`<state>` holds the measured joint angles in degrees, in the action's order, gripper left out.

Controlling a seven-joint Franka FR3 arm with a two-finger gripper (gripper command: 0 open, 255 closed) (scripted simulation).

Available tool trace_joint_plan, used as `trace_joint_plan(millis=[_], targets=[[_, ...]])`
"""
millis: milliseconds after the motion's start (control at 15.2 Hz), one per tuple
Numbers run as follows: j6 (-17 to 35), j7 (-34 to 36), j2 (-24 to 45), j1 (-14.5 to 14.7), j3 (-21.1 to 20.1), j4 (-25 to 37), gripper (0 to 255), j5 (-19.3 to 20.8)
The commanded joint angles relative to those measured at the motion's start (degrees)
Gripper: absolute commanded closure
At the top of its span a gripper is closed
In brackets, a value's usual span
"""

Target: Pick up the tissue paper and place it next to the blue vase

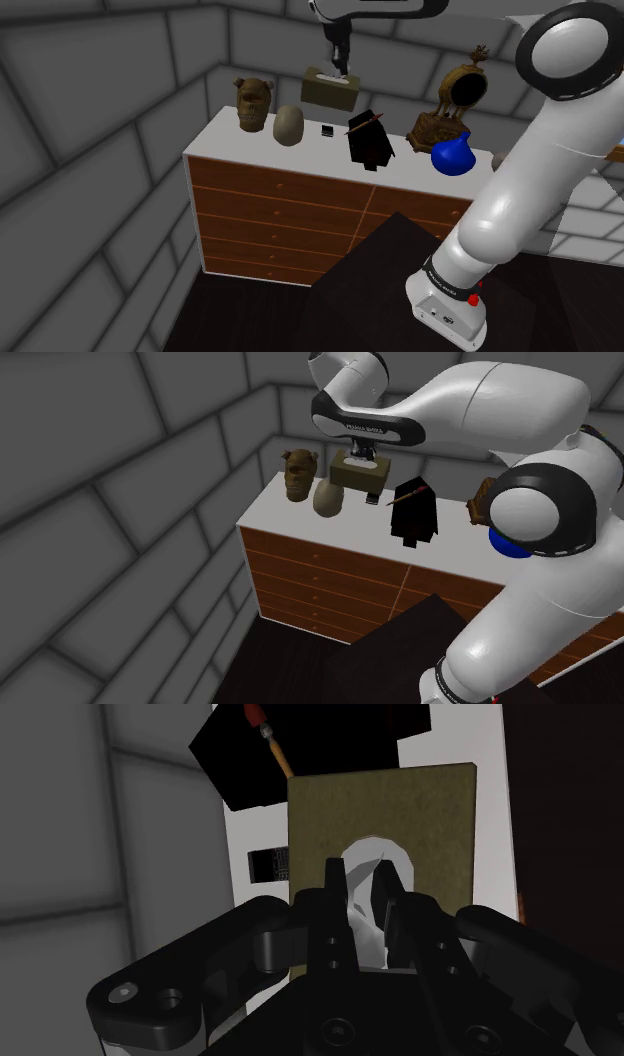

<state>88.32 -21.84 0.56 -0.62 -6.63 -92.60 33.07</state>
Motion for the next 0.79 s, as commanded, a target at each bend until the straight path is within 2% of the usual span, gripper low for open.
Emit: trace_joint_plan(millis=[0, 726], targets=[[1.9, -1.3, -3.8, -1.1, 1.0, -4.7, 255, -0.3], [9.6, -10.1, -22.9, -5.4, 8.5, -25.4, 255, 1.1]])
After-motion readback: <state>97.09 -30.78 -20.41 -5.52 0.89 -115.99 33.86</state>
